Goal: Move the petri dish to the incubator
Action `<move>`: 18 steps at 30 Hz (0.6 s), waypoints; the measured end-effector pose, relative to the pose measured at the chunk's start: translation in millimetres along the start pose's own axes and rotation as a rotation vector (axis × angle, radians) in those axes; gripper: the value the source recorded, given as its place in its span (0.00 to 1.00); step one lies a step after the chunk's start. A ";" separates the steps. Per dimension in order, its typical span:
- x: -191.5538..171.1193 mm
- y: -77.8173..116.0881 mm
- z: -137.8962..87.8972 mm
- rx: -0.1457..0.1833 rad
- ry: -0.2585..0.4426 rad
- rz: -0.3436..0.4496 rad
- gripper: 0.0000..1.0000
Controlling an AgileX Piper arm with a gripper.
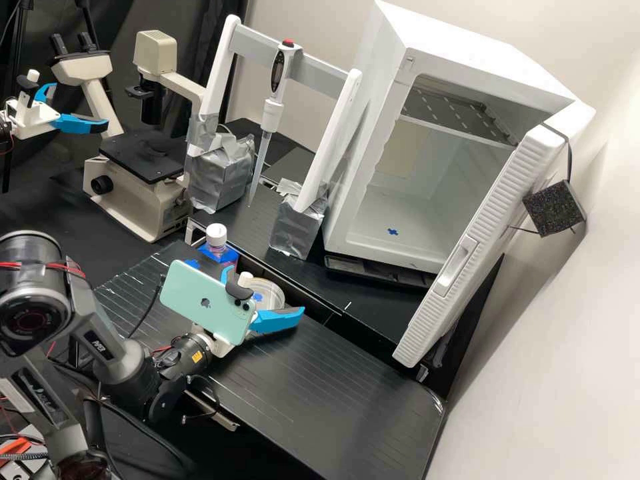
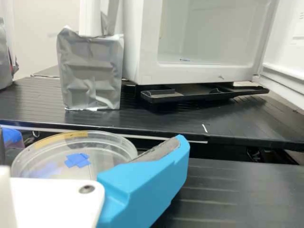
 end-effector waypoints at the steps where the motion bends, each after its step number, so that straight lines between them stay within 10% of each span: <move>1: 2.4 -3.3 -1.2 -0.007 0.001 -0.007 1.00; 15: 6.5 -6.5 5.2 -0.014 -0.052 0.010 1.00; 16: 6.3 -6.4 5.4 -0.014 -0.051 0.007 0.00; 18: 5.6 -5.6 5.4 -0.013 -0.046 0.006 0.00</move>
